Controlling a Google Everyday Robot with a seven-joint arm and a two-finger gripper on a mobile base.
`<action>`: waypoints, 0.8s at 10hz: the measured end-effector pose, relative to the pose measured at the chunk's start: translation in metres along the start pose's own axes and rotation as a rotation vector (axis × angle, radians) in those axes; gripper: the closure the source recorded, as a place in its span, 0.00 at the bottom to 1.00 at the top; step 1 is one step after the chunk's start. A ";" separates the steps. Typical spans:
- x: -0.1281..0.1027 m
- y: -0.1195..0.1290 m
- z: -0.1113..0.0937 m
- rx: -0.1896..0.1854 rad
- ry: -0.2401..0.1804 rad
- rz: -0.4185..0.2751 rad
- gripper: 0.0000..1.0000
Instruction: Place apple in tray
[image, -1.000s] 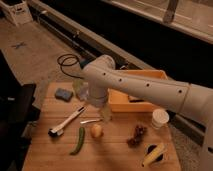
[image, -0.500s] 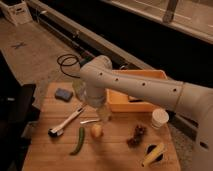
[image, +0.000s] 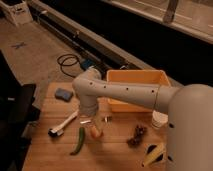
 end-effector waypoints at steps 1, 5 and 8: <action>0.003 0.001 0.009 -0.022 -0.009 0.005 0.20; 0.011 0.003 0.049 -0.100 -0.052 0.027 0.20; 0.031 0.019 0.055 -0.116 -0.047 0.079 0.20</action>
